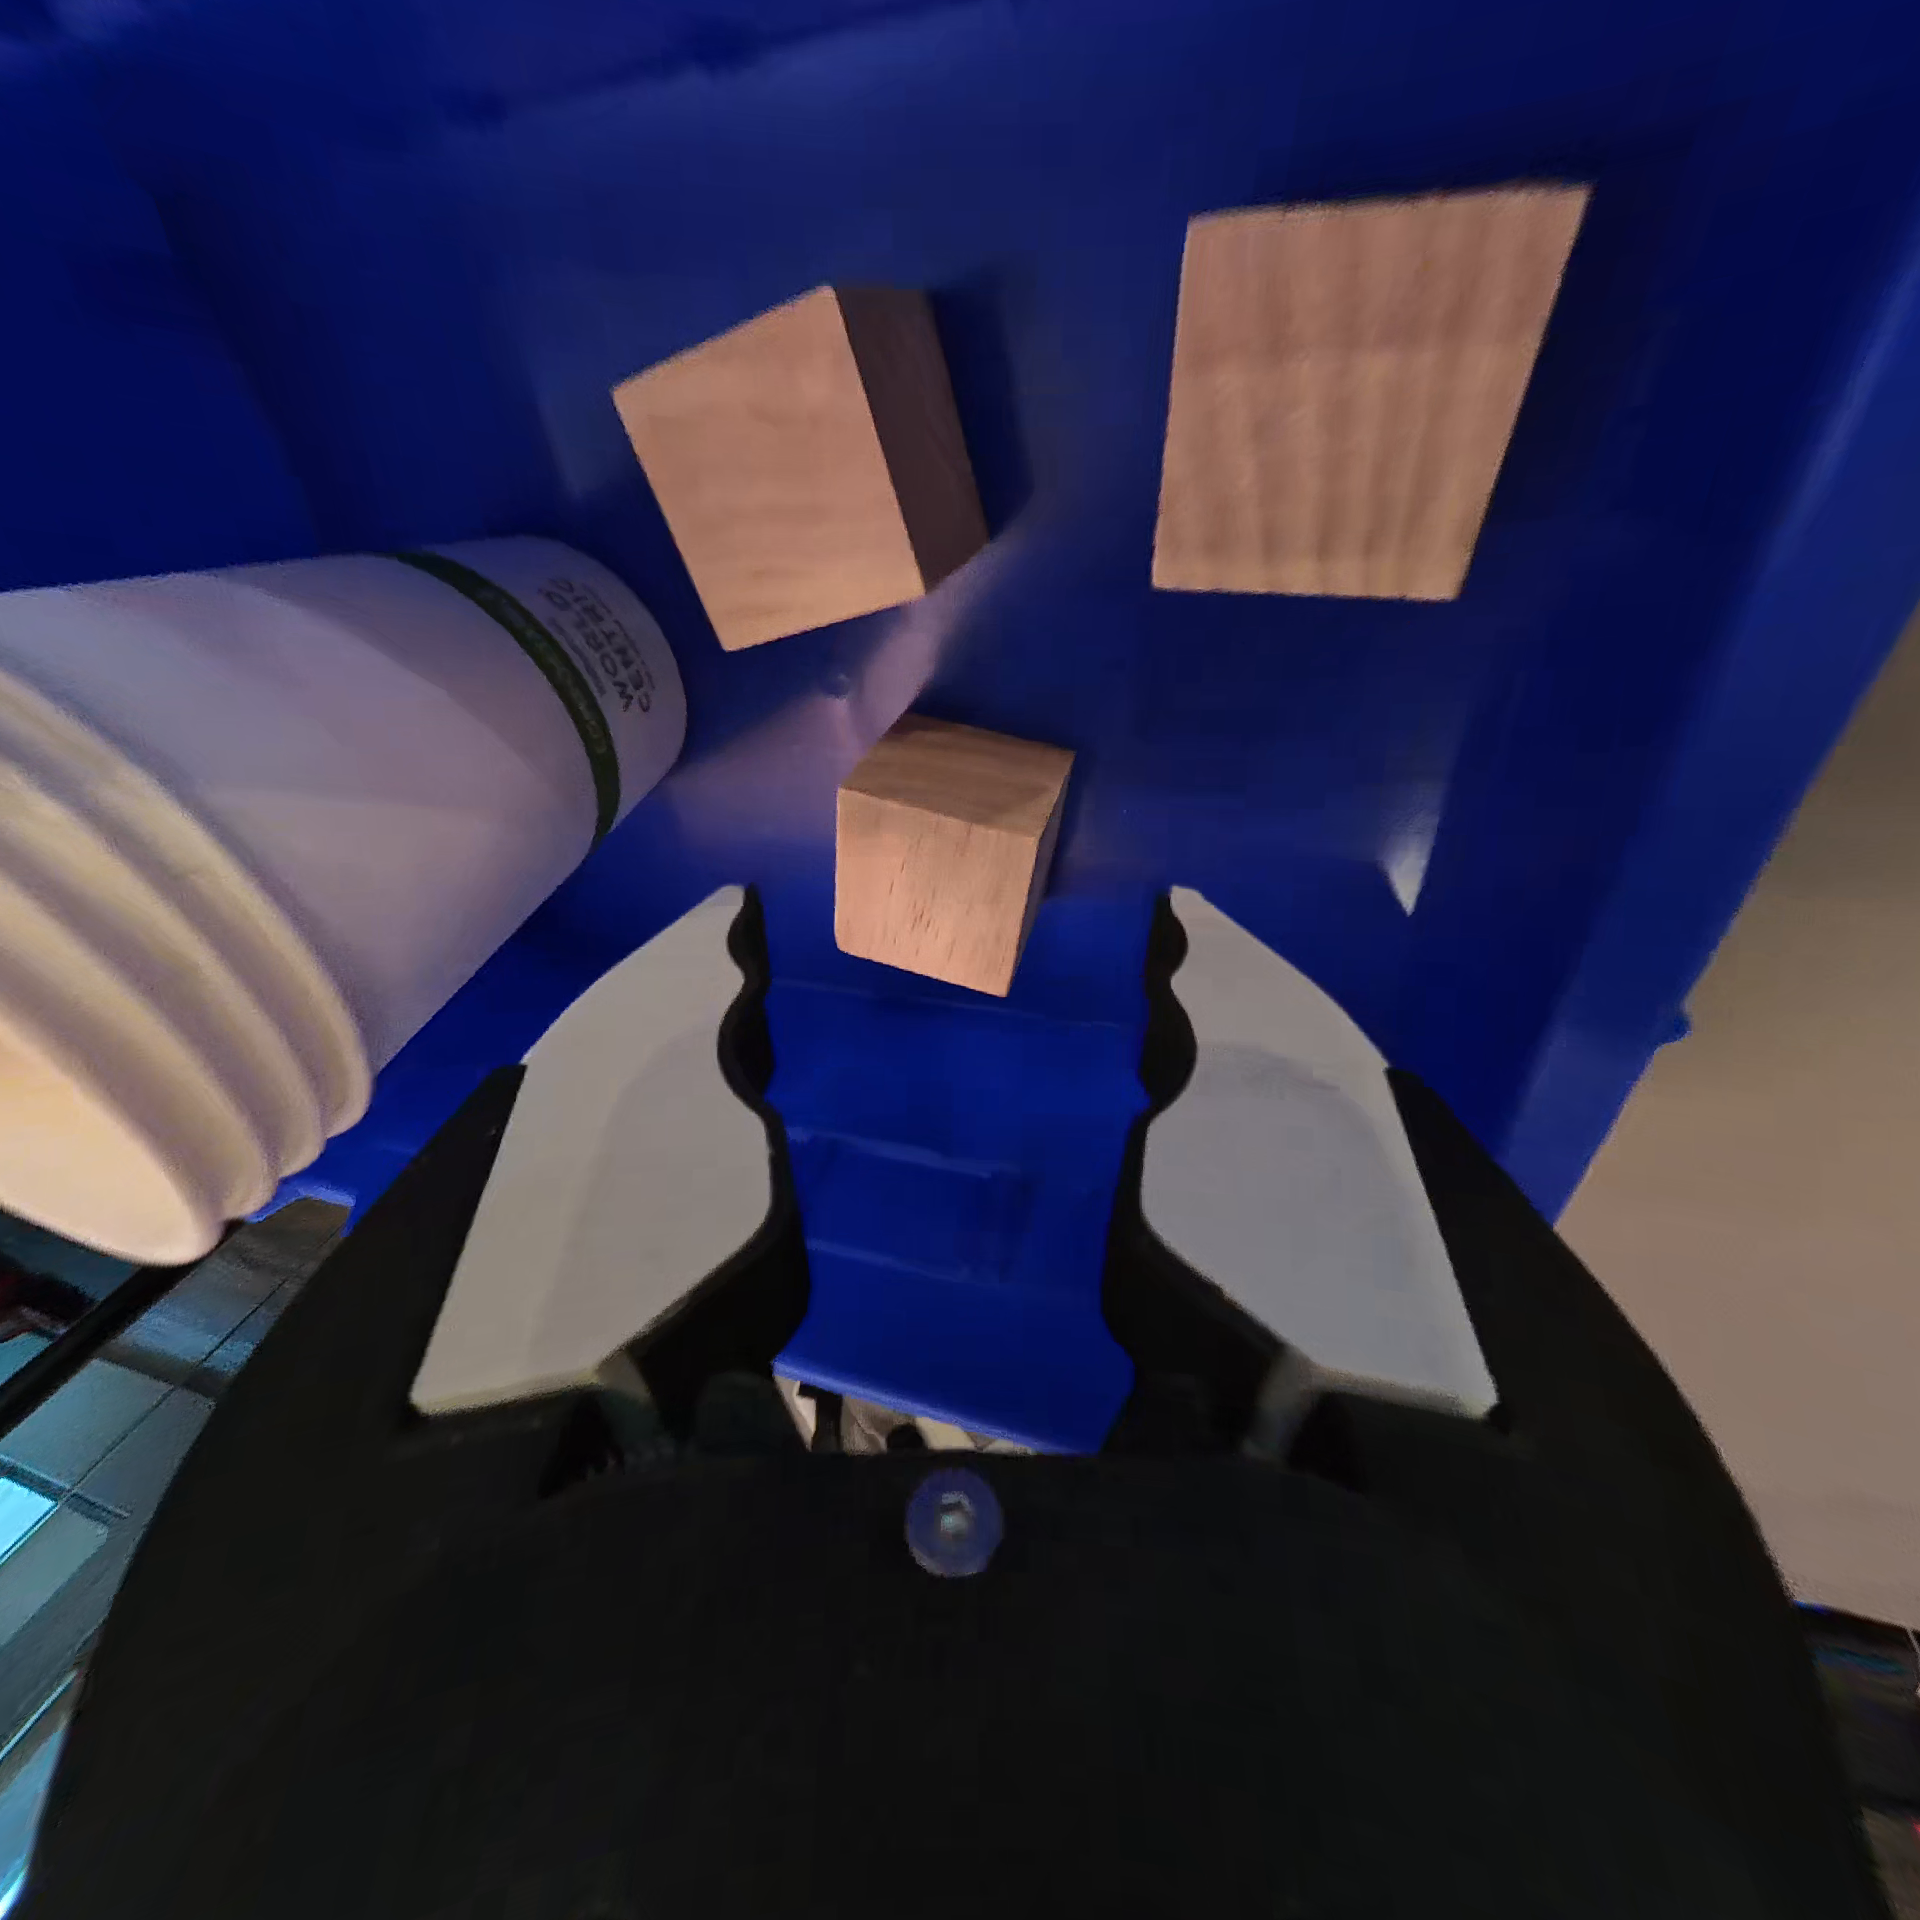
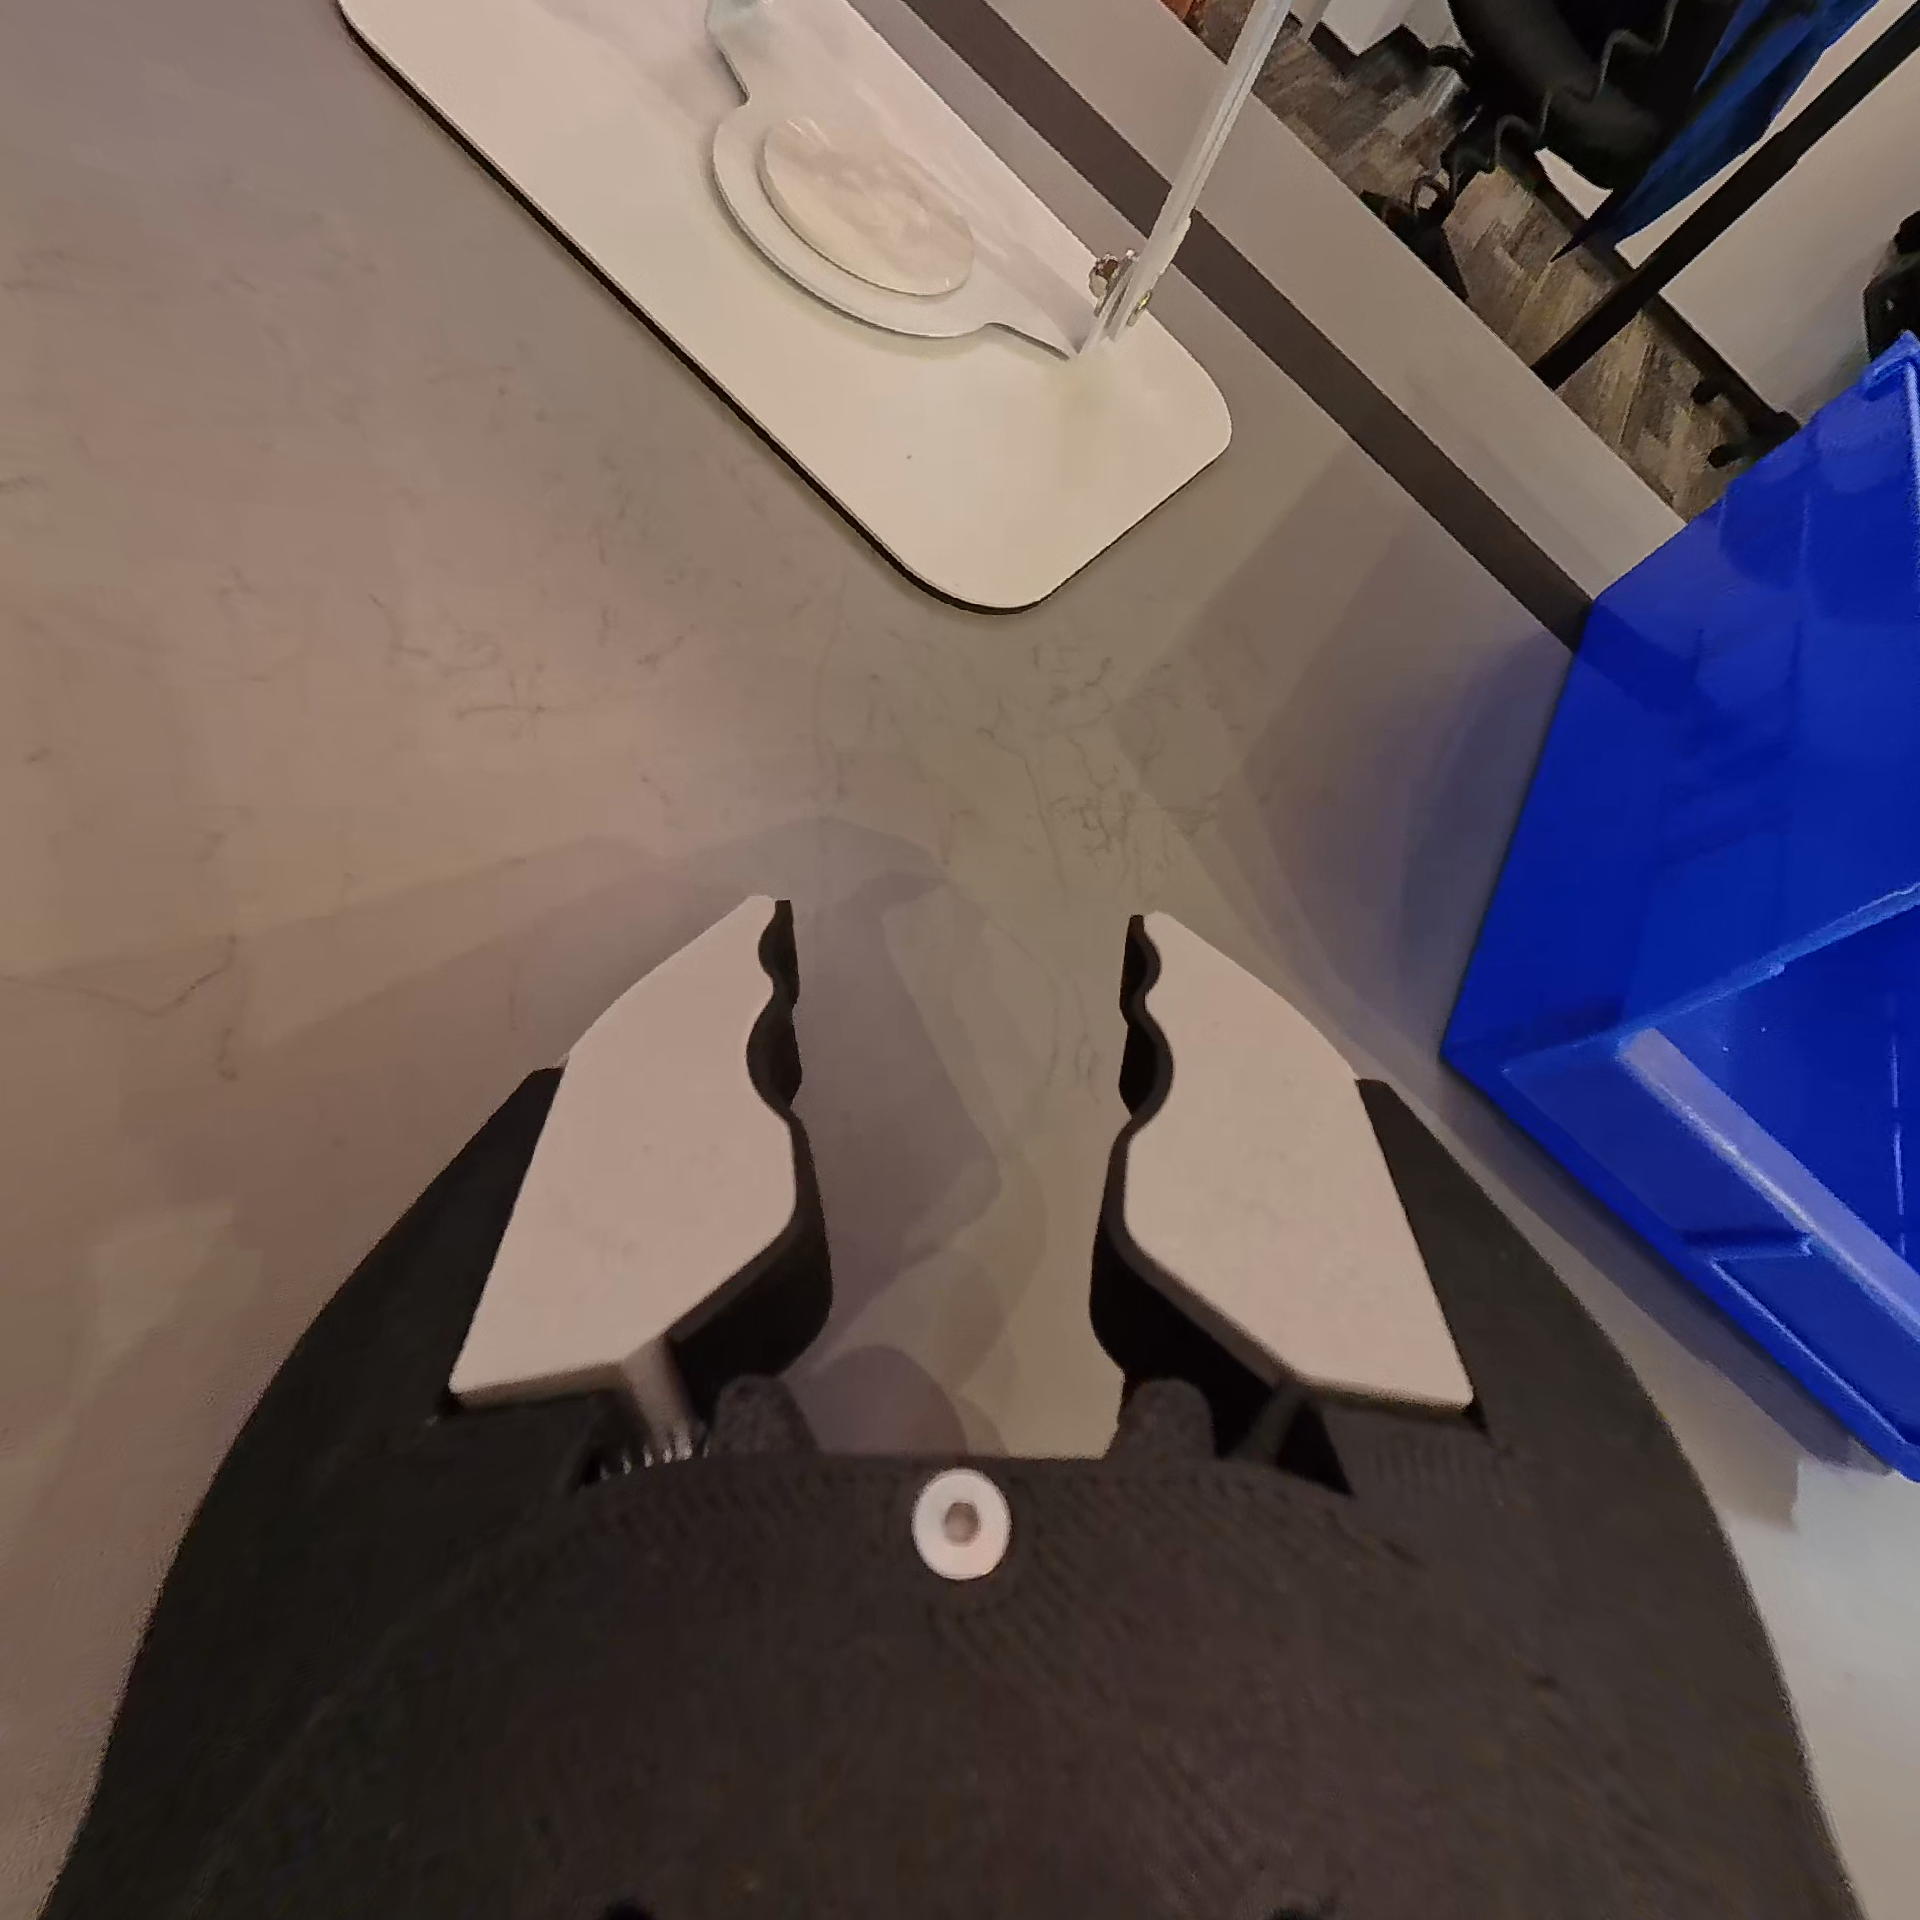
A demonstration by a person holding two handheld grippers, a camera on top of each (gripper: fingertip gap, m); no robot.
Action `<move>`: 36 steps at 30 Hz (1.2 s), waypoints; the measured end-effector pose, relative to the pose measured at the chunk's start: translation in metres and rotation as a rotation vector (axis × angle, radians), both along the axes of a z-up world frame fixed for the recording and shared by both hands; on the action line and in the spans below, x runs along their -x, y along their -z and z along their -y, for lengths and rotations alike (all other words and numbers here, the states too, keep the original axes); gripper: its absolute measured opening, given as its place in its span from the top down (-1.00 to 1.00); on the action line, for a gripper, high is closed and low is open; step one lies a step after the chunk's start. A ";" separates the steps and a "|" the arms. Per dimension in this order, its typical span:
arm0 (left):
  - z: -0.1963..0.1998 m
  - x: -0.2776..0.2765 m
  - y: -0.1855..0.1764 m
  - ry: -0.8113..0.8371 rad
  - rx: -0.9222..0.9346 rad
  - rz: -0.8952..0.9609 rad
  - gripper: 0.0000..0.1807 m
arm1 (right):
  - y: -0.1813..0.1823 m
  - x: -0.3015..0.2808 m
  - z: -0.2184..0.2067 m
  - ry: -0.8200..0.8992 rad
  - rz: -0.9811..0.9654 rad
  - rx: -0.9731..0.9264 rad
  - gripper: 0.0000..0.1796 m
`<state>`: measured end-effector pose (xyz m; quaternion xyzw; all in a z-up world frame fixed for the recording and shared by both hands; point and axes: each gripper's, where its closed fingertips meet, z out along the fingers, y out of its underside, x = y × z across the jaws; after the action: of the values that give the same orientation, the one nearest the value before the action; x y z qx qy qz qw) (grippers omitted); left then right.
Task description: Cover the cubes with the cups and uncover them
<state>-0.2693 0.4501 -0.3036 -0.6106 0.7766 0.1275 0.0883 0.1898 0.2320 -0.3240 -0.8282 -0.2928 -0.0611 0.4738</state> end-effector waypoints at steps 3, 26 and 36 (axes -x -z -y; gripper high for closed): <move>0.000 0.004 0.011 -0.012 0.051 -0.024 0.23 | 0.000 0.001 0.000 -0.003 0.007 -0.005 0.35; 0.005 0.000 -0.005 -0.116 0.045 0.066 0.53 | 0.000 0.002 0.000 -0.019 -0.003 0.005 0.35; 0.099 -0.066 -0.105 -0.270 -0.120 0.207 0.54 | 0.001 0.003 0.000 -0.022 -0.026 0.025 0.28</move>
<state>-0.2031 0.3515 -0.1984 -0.7127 0.6654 0.1208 0.1861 0.1873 0.2320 -0.3254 -0.8316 -0.2966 -0.0416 0.4678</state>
